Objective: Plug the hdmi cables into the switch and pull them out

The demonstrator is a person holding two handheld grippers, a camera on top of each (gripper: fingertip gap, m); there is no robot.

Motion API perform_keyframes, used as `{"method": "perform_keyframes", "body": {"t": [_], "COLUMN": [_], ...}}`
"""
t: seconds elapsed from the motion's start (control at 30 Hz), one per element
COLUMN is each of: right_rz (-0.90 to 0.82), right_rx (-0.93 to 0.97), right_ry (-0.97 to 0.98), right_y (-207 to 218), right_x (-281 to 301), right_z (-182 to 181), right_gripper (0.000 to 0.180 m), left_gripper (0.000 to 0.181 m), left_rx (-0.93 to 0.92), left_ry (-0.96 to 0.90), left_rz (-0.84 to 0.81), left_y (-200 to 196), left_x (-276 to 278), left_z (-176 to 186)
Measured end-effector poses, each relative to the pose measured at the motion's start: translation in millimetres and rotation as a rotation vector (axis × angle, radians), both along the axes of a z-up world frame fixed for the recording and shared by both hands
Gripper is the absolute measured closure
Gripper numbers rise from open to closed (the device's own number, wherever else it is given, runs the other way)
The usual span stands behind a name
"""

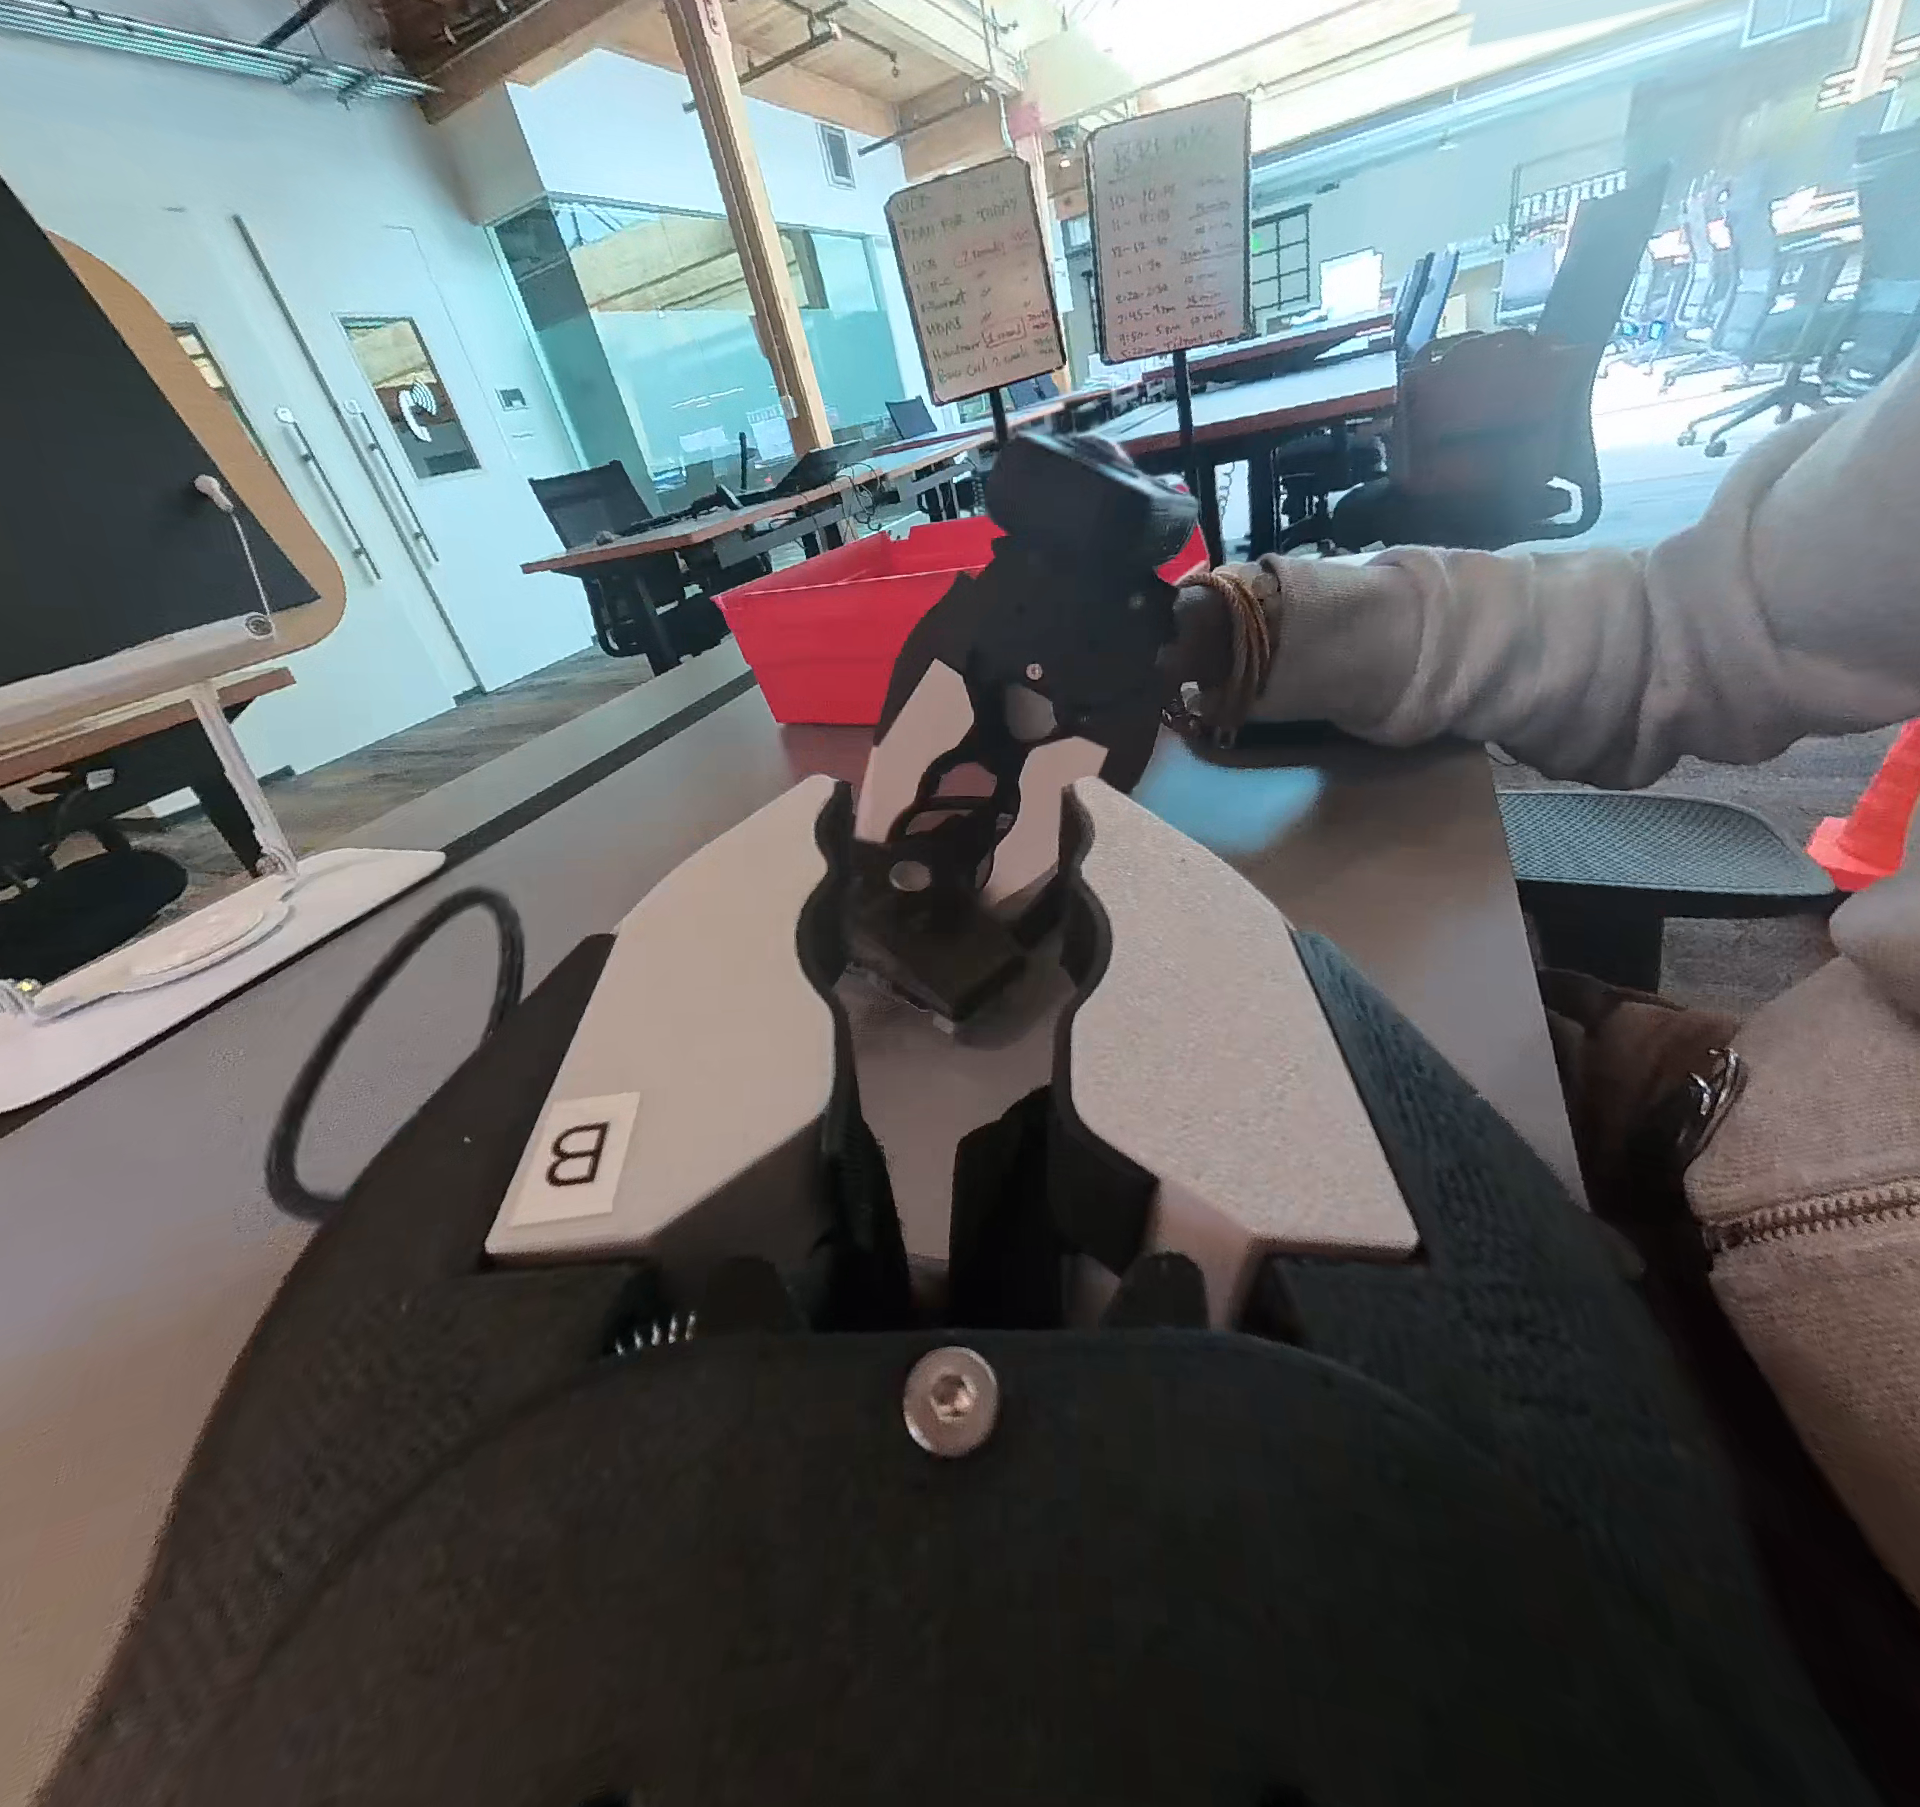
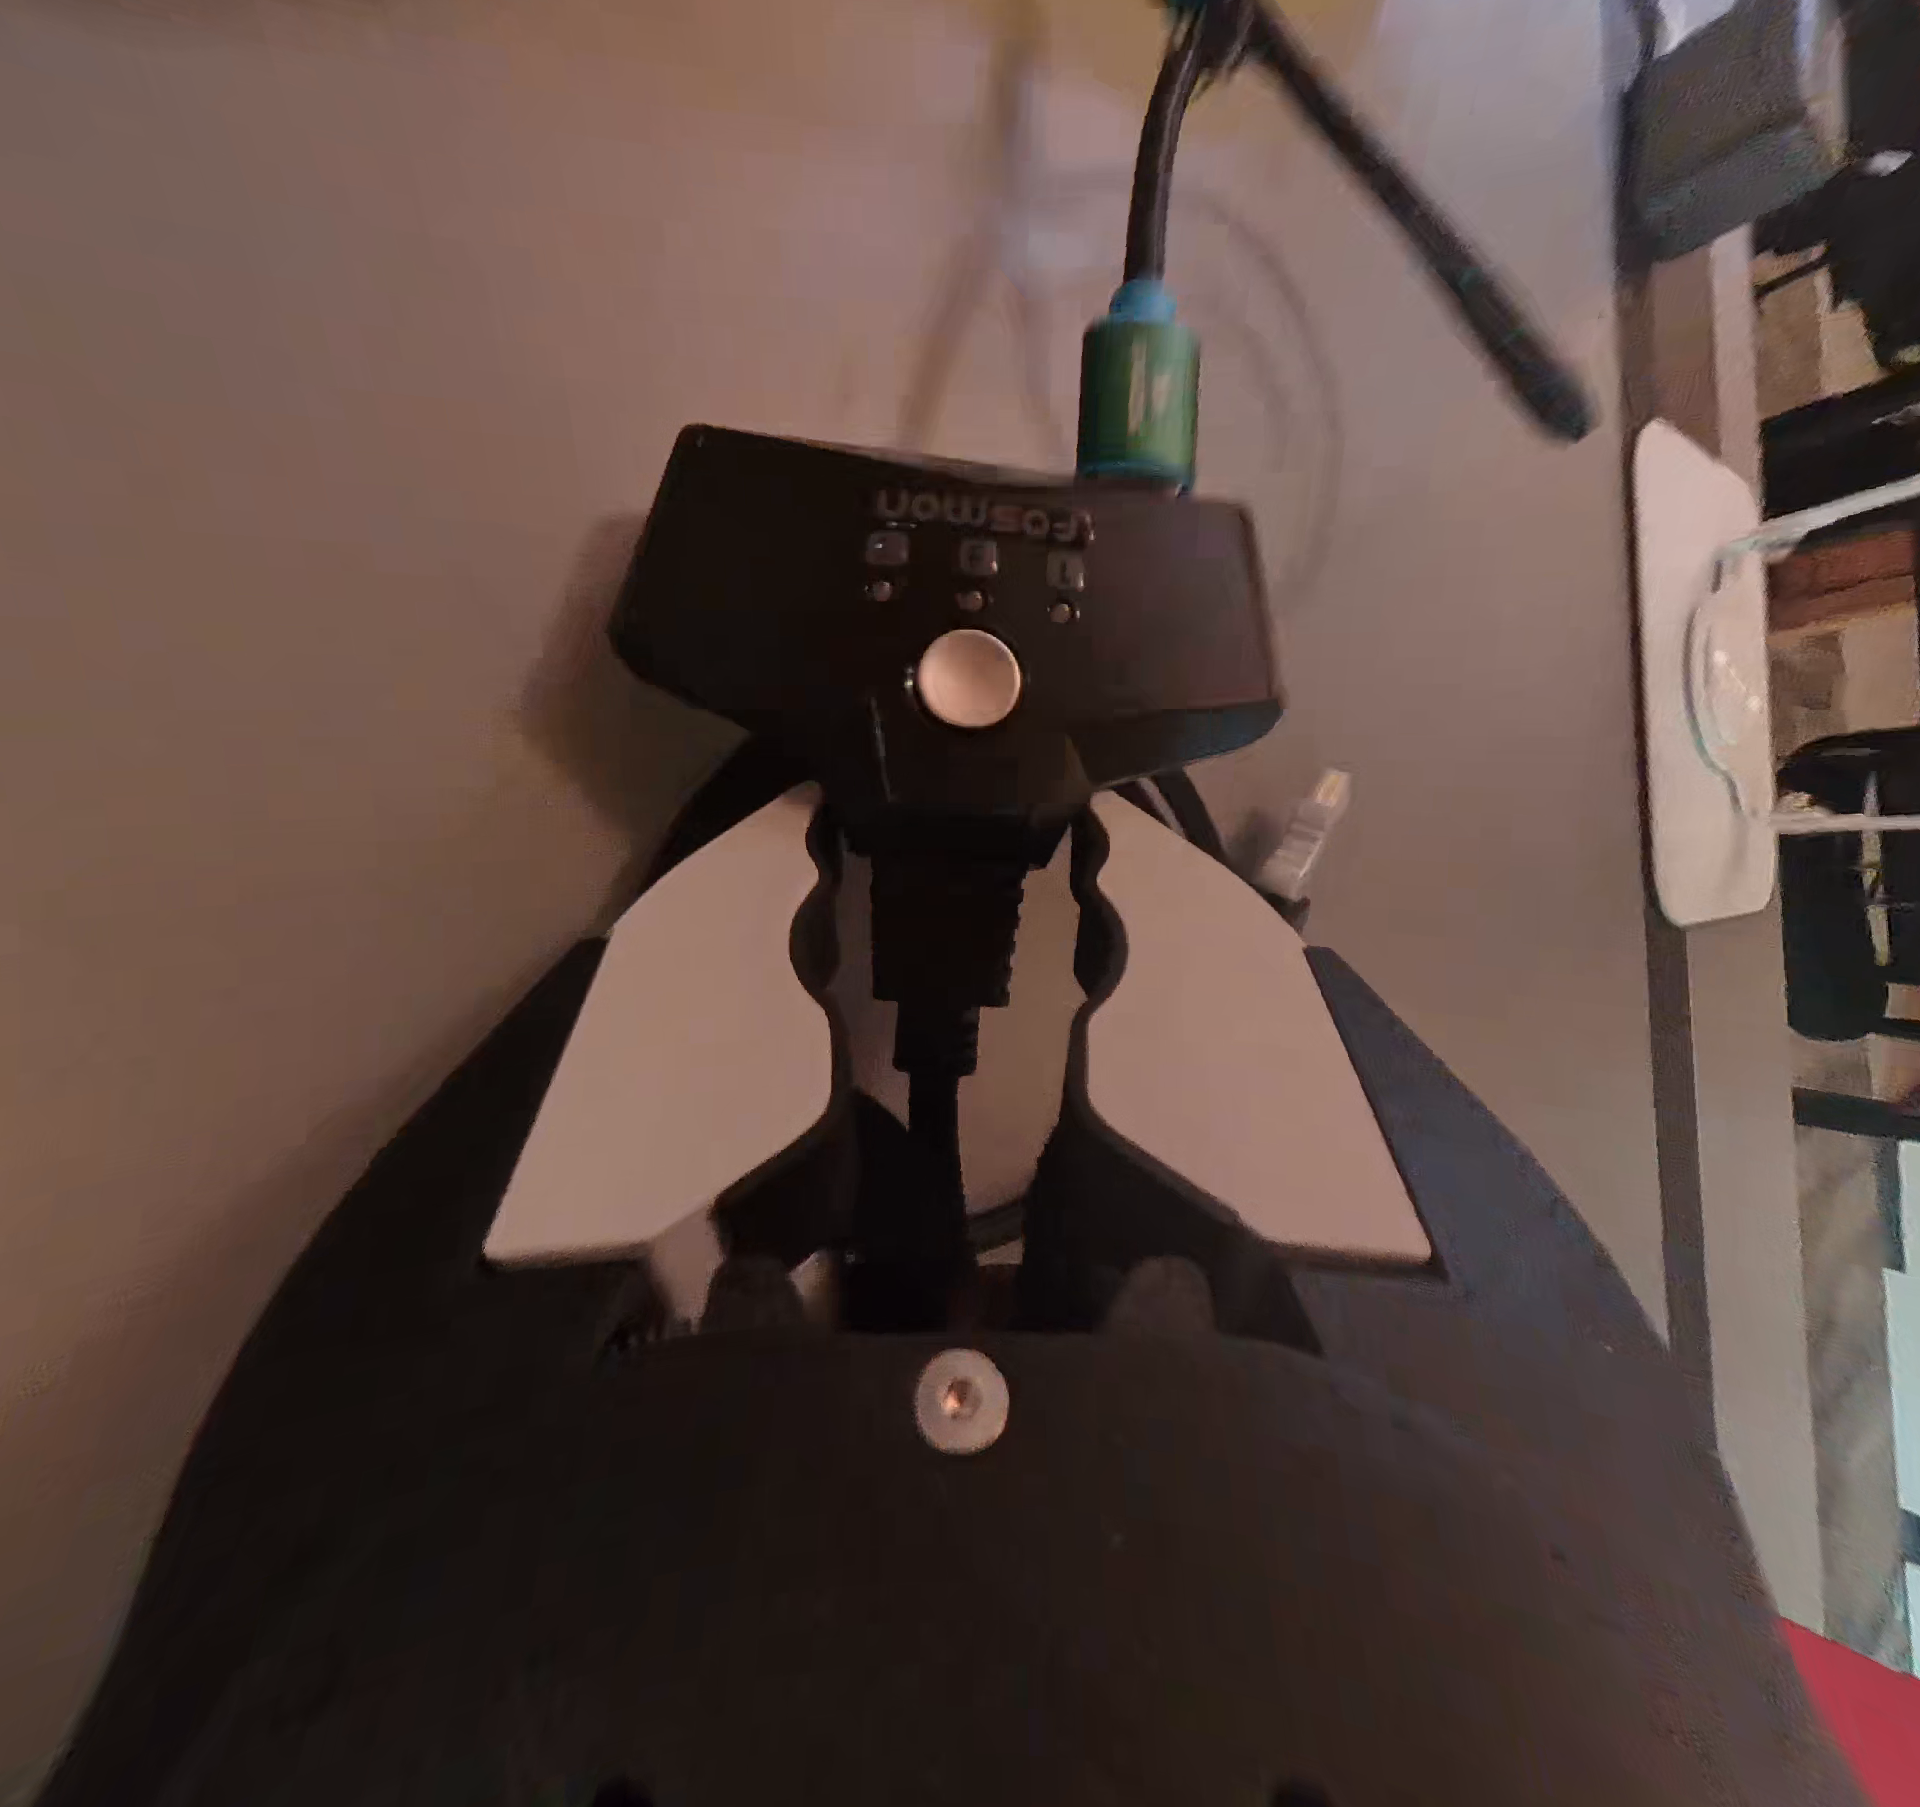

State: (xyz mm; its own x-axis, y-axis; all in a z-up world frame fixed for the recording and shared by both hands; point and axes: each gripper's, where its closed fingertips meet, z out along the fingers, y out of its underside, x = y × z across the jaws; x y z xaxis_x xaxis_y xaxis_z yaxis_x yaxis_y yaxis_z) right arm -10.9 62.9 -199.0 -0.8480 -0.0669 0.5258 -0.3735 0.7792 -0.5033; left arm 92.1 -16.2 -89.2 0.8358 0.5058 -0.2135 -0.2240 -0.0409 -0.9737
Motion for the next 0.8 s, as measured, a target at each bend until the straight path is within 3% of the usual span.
{"method": "perform_keyframes", "body": {"t": [0.13, 0.33, 0.47, 0.6, 0.8], "right_rz": [0.051, 0.191, 0.143, 0.125, 0.136], "right_rx": [-0.166, -0.77, -1.103, -1.124, -1.053], "right_ry": [-0.036, -0.347, -0.435, -0.504, -0.486], "right_y": [-13, -16, 4, 4, -9], "right_x": [12, 39, 20, 16, 24], "right_z": [22, 113, 151, 148, 134], "right_gripper": [0.132, 0.129, 0.13, 0.126, 0.128], "left_gripper": [0.144, 0.144, 0.144, 0.144, 0.143], "left_rx": [0.014, 0.178, 0.425, 0.658, 0.553], "left_ry": [-0.001, -0.001, -0.004, -0.061, -0.111], "left_rz": [0.005, 0.025, 0.078, 0.097, 0.154], "left_y": [-1, -17, -46, -81, -71], "left_x": [-1, -3, -9, -15, -25], "left_z": [2, 22, 47, 60, 45]}}
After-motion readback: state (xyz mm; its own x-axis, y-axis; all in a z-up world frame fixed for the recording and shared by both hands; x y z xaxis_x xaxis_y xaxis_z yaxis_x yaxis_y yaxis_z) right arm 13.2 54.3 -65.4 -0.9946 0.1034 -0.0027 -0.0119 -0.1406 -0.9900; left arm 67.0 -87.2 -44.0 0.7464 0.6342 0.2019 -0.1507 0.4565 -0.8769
